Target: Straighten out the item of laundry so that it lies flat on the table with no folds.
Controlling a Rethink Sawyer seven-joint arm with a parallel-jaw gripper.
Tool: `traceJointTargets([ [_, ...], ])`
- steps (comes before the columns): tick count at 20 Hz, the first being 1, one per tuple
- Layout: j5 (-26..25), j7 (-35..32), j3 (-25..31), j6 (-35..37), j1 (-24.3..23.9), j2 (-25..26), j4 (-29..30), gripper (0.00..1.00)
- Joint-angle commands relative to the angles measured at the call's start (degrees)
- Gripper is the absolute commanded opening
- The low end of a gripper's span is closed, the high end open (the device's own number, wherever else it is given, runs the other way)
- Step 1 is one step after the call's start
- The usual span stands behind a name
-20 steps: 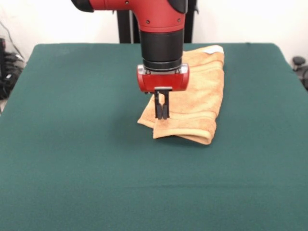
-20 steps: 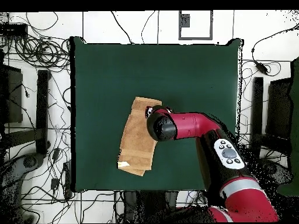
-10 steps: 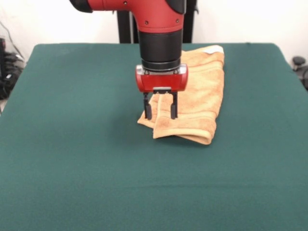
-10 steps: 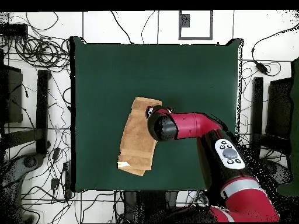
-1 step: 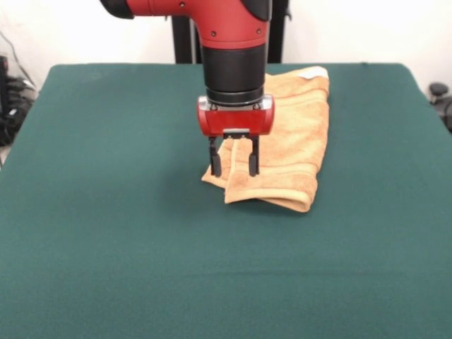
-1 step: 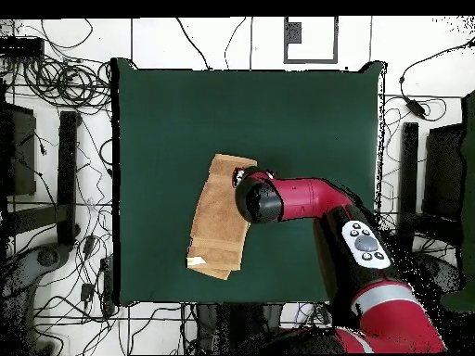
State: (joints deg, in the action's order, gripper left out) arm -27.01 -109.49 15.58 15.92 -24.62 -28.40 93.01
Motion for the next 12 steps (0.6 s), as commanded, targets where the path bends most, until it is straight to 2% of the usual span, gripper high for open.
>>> traceJointTargets([
  [1,-0.5,2.1,4.8,4.5,1.1,2.3,-3.1,1.0],
  [12,0.3,2.5,4.3,7.5,2.2,2.0,-5.4,1.0],
])
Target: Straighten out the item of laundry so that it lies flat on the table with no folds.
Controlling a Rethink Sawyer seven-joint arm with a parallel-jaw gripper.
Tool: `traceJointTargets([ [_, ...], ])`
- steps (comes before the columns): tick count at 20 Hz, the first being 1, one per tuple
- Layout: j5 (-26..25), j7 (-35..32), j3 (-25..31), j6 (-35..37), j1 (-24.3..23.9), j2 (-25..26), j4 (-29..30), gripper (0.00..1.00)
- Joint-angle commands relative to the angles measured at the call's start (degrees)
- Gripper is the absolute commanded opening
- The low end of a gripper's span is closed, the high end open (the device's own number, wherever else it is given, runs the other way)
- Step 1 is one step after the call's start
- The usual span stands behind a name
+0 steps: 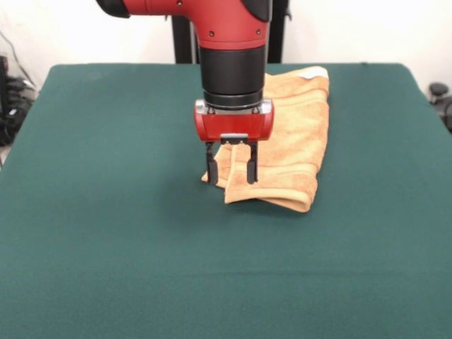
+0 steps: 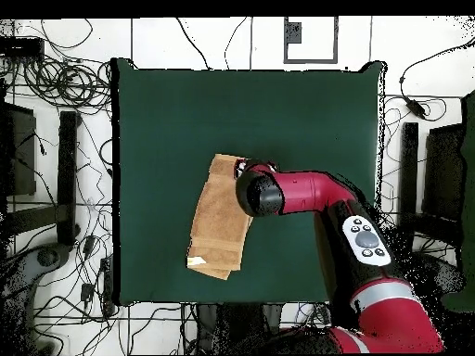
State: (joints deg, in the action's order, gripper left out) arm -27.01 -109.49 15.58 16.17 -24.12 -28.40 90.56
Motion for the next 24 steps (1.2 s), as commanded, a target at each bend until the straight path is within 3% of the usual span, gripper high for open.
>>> traceJointTargets([
  [1,0.3,2.4,4.4,7.2,1.7,2.1,-3.0,1.0],
  [24,-1.0,0.6,3.7,3.4,2.2,4.6,-2.8,1.0],
])
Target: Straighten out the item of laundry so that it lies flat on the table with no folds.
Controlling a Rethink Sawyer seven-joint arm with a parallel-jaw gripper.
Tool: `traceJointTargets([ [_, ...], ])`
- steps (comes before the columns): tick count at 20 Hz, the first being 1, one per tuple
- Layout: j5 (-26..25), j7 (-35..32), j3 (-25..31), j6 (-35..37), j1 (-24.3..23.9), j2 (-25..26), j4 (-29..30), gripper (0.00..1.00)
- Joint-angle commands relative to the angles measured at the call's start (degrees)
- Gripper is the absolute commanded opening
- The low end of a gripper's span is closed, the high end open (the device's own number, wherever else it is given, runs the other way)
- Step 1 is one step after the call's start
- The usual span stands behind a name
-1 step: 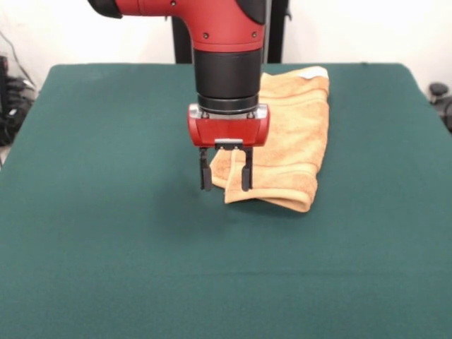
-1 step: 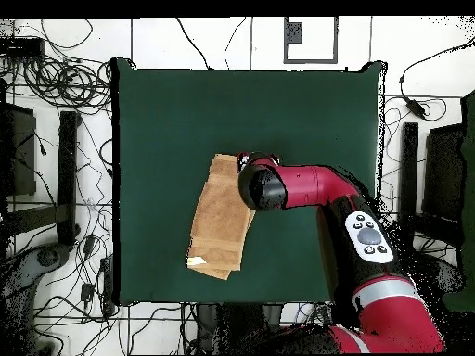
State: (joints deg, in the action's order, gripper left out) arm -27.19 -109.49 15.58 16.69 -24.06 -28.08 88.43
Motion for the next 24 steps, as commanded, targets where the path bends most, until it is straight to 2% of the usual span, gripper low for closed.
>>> traceJointTargets([
  [1,-0.9,0.6,3.8,2.9,2.1,4.3,-0.6,1.0],
  [15,-0.3,-1.0,1.8,4.4,3.0,5.2,0.6,1.0],
  [24,-0.3,-3.9,0.3,1.3,3.8,5.5,2.8,1.0],
])
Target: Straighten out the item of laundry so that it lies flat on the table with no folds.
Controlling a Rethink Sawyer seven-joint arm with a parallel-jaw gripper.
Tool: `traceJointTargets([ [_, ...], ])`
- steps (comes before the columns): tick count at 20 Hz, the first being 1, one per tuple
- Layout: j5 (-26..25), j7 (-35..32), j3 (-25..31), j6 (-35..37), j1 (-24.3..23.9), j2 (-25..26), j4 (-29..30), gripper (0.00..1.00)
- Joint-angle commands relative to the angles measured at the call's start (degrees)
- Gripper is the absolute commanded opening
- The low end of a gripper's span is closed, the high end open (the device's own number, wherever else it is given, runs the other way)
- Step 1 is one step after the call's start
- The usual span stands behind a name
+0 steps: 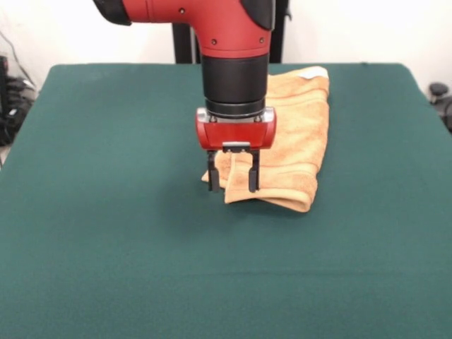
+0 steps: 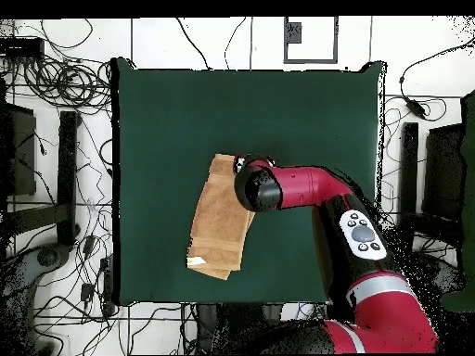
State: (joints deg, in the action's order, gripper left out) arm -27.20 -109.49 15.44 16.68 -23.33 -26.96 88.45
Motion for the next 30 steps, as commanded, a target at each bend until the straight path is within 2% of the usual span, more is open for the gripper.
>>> traceJointTargets([
  [1,-0.3,-4.0,0.4,1.1,3.1,4.4,2.9,1.0],
  [12,-0.8,-4.3,0.1,-1.7,2.6,4.9,4.5,1.0],
  [30,-0.9,-4.1,0.4,-2.6,2.8,7.5,2.2,1.0],
])
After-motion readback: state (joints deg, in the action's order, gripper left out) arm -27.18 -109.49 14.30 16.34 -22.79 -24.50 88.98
